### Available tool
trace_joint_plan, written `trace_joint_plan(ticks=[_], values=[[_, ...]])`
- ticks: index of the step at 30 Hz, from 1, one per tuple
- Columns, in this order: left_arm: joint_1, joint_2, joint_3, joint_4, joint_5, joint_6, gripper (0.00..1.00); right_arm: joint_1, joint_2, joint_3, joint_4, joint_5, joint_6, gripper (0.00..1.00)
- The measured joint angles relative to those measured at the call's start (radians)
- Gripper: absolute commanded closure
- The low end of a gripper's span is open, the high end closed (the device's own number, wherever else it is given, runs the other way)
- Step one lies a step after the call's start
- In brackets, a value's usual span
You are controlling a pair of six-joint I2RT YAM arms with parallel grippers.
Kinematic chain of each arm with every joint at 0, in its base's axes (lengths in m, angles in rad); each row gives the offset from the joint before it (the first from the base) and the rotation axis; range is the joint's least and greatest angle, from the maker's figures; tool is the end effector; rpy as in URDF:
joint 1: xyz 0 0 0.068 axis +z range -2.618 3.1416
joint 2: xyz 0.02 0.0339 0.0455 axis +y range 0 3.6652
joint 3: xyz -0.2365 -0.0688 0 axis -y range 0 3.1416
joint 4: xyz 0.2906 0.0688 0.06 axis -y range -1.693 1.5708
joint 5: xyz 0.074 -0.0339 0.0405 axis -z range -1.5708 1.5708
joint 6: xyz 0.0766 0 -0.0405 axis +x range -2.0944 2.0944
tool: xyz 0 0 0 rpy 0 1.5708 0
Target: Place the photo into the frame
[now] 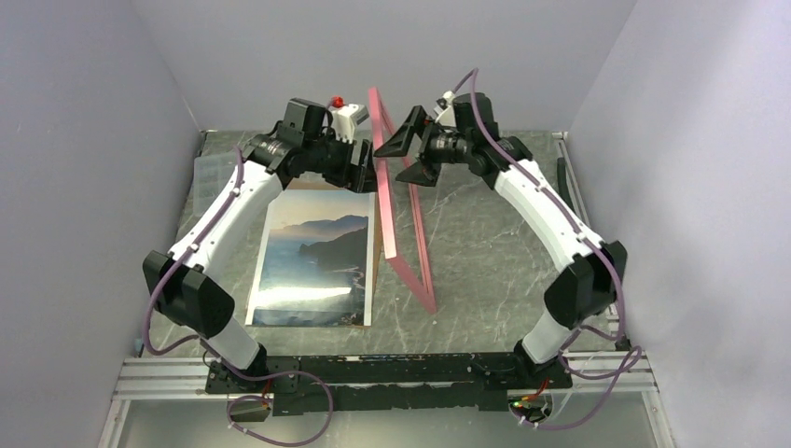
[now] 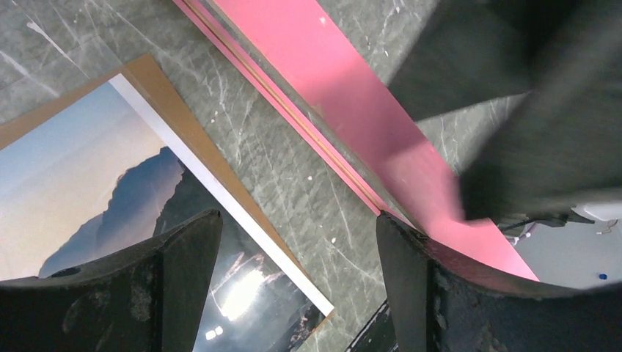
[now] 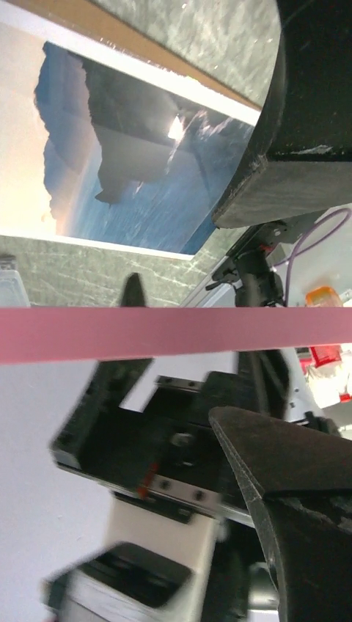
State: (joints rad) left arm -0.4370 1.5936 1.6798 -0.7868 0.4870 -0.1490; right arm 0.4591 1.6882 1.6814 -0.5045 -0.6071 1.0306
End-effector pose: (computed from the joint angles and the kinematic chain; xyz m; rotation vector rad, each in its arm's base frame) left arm 0.3636 -0.2094 0.3434 0.5938 2.2415 -0.8571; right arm 0.3913 0.2422 0.3394 0.2465 2.3534 1.4598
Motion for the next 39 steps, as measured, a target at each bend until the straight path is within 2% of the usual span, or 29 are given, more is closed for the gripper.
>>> trace_joint_plan(ticks=[10, 15, 22, 23, 27, 29, 32, 39], values=[[-0.032, 0.097, 0.084, 0.017, -0.021, -0.008, 0.16, -0.032, -0.265, -0.04, -0.165, -0.023, -0.211, 0.0], [-0.057, 0.155, 0.151, 0.019, -0.028, -0.014, 0.16, -0.027, -0.254, 0.051, -0.337, 0.021, -0.351, 0.0], [-0.089, 0.235, 0.25, 0.021, -0.045, -0.022, 0.16, 0.009, -0.148, 0.246, -0.561, 0.164, -0.501, 0.0], [-0.091, 0.239, 0.255, 0.023, -0.047, -0.022, 0.16, 0.016, -0.139, 0.258, -0.576, 0.176, -0.512, 0.02], [-0.1, 0.299, 0.33, 0.018, -0.056, -0.025, 0.16, 0.047, -0.106, 0.309, -0.649, 0.243, -0.557, 0.18], [-0.101, 0.33, 0.366, 0.016, -0.062, -0.025, 0.15, 0.059, -0.095, 0.322, -0.681, 0.277, -0.572, 0.31], [-0.104, 0.369, 0.414, 0.01, -0.07, -0.024, 0.15, 0.066, -0.075, 0.346, -0.727, 0.357, -0.595, 0.43], [-0.108, 0.388, 0.435, -0.009, -0.101, -0.011, 0.12, 0.072, -0.068, 0.351, -0.763, 0.499, -0.612, 0.47]])
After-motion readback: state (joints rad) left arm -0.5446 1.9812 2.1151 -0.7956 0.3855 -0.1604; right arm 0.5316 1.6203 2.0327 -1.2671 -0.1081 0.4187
